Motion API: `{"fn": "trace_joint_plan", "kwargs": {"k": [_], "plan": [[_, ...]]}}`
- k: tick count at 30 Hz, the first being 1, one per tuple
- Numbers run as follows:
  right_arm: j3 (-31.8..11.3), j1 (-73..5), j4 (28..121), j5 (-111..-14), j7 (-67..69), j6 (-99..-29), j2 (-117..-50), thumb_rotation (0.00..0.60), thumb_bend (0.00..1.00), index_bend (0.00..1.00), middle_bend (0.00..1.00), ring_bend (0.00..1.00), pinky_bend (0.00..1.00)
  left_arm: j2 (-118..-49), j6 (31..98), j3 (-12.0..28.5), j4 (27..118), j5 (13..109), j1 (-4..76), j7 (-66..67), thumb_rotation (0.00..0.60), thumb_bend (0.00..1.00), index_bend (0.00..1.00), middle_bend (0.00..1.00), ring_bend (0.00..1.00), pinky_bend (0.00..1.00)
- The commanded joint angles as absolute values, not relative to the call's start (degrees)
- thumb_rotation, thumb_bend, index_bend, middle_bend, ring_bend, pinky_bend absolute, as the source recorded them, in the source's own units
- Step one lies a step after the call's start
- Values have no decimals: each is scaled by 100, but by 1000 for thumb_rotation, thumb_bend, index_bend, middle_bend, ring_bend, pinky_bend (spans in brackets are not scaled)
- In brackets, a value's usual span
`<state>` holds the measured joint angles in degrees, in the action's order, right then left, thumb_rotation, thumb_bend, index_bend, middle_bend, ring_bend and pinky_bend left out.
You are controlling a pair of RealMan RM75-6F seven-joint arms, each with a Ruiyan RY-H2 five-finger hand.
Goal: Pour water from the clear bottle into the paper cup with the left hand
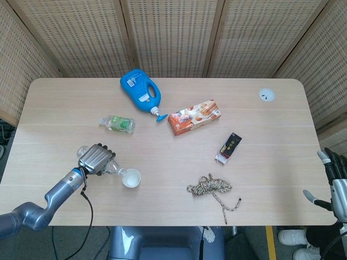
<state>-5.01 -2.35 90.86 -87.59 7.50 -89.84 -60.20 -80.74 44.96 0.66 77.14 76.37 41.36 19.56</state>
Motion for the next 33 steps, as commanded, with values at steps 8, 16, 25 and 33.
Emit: {"fn": "trace_joint_plan", "kwargs": {"k": [8, 16, 25, 33], "plan": [[-505, -241, 9085, -8746, 742, -8959, -6022, 600, 0, 0, 0, 0, 0, -7910, 4669, 62, 7961, 7562, 4181, 2608, 600, 500, 615, 486, 353, 395], [-508, -239, 9092, -8748, 742, -8963, -6019, 600, 0, 0, 0, 0, 0, -7881, 4734, 29, 8058, 7500, 4195, 2939, 600, 499, 616, 486, 353, 395], [-509, -237, 9094, -8750, 740, -8964, -6017, 600, 0, 0, 0, 0, 0, -7882, 4794, -14, 8038, 7463, 4188, 3151, 600, 499, 616, 486, 353, 395], [-504, -239, 9099, -8758, 704, -8960, -6027, 600, 0, 0, 0, 0, 0, -7872, 4836, -40, 8034, 7442, 4199, 3353, 600, 500, 616, 486, 353, 395]]}}
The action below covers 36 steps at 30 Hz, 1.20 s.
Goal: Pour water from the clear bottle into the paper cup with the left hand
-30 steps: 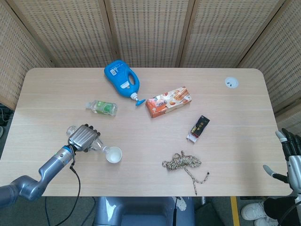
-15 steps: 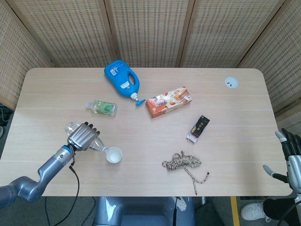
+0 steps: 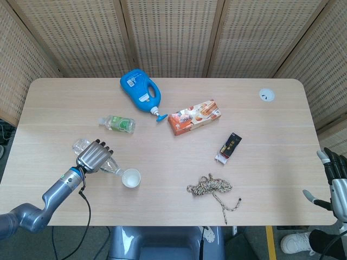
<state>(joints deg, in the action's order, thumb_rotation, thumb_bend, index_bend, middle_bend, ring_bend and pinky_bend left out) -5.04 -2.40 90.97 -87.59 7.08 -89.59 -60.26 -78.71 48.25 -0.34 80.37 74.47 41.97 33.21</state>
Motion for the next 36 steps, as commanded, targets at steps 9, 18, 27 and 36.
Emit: {"fn": "trace_joint_plan", "kwargs": {"k": [9, 18, 27, 36], "plan": [[-505, -241, 9106, -8750, 696, -8949, -6026, 600, 0, 0, 0, 0, 0, -7873, 4922, -49, 8061, 7509, 4213, 3436, 600, 500, 616, 486, 353, 395], [-501, -234, 9119, -8760, 689, -8960, -6021, 600, 0, 0, 0, 0, 0, -7841, 4988, -63, 8127, 7557, 4228, 3593, 600, 500, 616, 486, 353, 395], [-497, -245, 9113, -8748, 671, -8925, -6027, 600, 0, 0, 0, 0, 0, -7904, 4962, 10, 8110, 7450, 4174, 3131, 600, 500, 616, 487, 353, 395], [-497, -264, 9123, -8730, 600, -8883, -6050, 600, 0, 0, 0, 0, 0, -7959, 5017, 43, 7827, 7914, 4131, 1652, 600, 499, 616, 495, 353, 395]]}}
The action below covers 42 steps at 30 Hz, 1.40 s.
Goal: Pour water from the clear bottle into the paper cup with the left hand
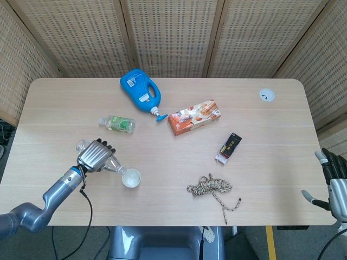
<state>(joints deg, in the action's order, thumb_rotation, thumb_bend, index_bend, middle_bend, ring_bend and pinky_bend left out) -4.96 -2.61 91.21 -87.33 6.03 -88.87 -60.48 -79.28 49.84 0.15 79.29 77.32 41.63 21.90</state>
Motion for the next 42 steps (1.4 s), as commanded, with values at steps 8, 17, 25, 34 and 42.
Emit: {"fn": "trace_joint_plan", "kwargs": {"k": [8, 17, 25, 34, 42], "plan": [[-492, -275, 9122, -8722, 569, -8852, -6062, 600, 0, 0, 0, 0, 0, -7976, 5169, 206, 7597, 8040, 4021, 72, 600, 500, 616, 497, 353, 395], [-482, -282, 9129, -8734, 506, -8843, -6080, 600, 0, 0, 0, 0, 0, -8174, 5274, 681, 7192, 7560, 3776, -1999, 600, 500, 615, 497, 353, 395], [-479, -302, 9136, -8713, 403, -8799, -6115, 600, 0, 0, 0, 0, 0, -8838, 5415, 1045, 6490, 7489, 3593, -4287, 600, 500, 615, 501, 353, 385], [-479, -331, 9114, -8681, 366, -8734, -6141, 600, 0, 0, 0, 0, 0, -9543, 5579, 1189, 5784, 7560, 3553, -5281, 600, 487, 615, 500, 353, 381], [-485, -358, 9097, -8635, 341, -8671, -6160, 600, 0, 0, 0, 0, 0, -10062, 5523, 1235, 5133, 7621, 3616, -5856, 600, 449, 587, 485, 353, 373]]}}
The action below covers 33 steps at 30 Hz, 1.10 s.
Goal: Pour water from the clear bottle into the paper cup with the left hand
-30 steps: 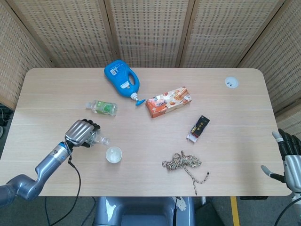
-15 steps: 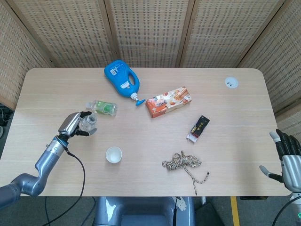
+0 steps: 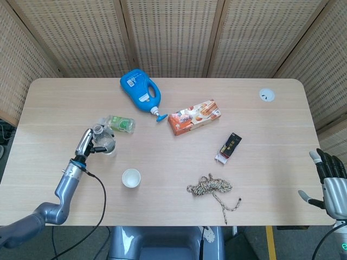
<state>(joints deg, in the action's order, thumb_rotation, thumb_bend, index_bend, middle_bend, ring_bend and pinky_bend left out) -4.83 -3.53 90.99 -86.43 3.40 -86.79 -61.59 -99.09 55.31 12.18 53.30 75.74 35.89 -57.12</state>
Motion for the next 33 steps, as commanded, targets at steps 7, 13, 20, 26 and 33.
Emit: {"fn": "trace_joint_plan", "kwargs": {"k": [7, 13, 20, 26, 33], "plan": [[-494, -391, 9066, -8578, 343, -8586, -6174, 600, 0, 0, 0, 0, 0, -10229, 5479, 1196, 4823, 7729, 3665, -6065, 600, 437, 575, 470, 353, 360], [-502, -404, 9058, -8543, 369, -8552, -6174, 600, 0, 0, 0, 0, 0, -10377, 5459, 1105, 4558, 7847, 3684, -6191, 600, 422, 545, 428, 353, 348], [-512, -419, 9037, -8516, 413, -8522, -6166, 600, 0, 0, 0, 0, 0, -10494, 5424, 1027, 4352, 7926, 3682, -6347, 600, 392, 423, 340, 332, 251], [-514, -419, 9039, -8515, 425, -8527, -6161, 600, 0, 0, 0, 0, 0, -10527, 5559, 939, 4239, 8053, 3633, -6498, 600, 261, 141, 148, 158, 82], [-500, -396, 9065, -8561, 424, -8591, -6150, 600, 0, 0, 0, 0, 0, -10463, 5732, 856, 4245, 8161, 3543, -6660, 600, 170, 0, 51, 67, 29]]}}
